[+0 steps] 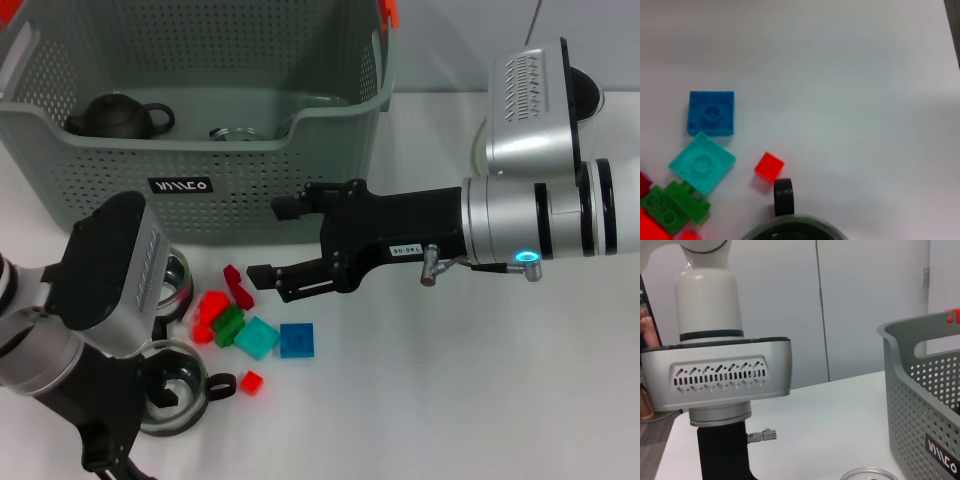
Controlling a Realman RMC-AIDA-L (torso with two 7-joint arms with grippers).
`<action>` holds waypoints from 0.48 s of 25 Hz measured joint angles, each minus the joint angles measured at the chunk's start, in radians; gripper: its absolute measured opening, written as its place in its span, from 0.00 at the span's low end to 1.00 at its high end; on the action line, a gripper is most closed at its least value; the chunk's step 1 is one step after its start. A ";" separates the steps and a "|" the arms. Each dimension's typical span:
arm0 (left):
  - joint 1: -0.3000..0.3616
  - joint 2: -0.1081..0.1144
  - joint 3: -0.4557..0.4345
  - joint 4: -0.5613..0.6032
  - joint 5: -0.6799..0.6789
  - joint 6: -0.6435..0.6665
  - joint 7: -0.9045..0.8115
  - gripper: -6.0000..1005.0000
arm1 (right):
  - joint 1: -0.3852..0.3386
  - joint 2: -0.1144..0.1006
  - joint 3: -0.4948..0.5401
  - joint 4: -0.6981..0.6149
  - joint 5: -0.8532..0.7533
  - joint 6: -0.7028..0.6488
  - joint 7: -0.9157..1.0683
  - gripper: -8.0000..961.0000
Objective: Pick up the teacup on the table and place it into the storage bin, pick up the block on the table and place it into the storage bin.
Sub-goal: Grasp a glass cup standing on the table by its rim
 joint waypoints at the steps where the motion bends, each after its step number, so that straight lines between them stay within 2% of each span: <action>1: 0.000 0.000 0.000 0.000 0.003 0.000 -0.003 0.92 | 0.000 0.000 0.000 0.000 0.000 0.000 0.000 0.96; 8: -0.001 0.001 0.002 -0.005 0.014 0.010 -0.011 0.91 | -0.001 0.000 0.001 0.001 0.008 -0.001 0.002 0.96; 12: -0.001 0.001 0.004 -0.012 0.017 0.008 -0.008 0.77 | -0.002 -0.001 0.003 0.001 0.011 -0.005 0.002 0.96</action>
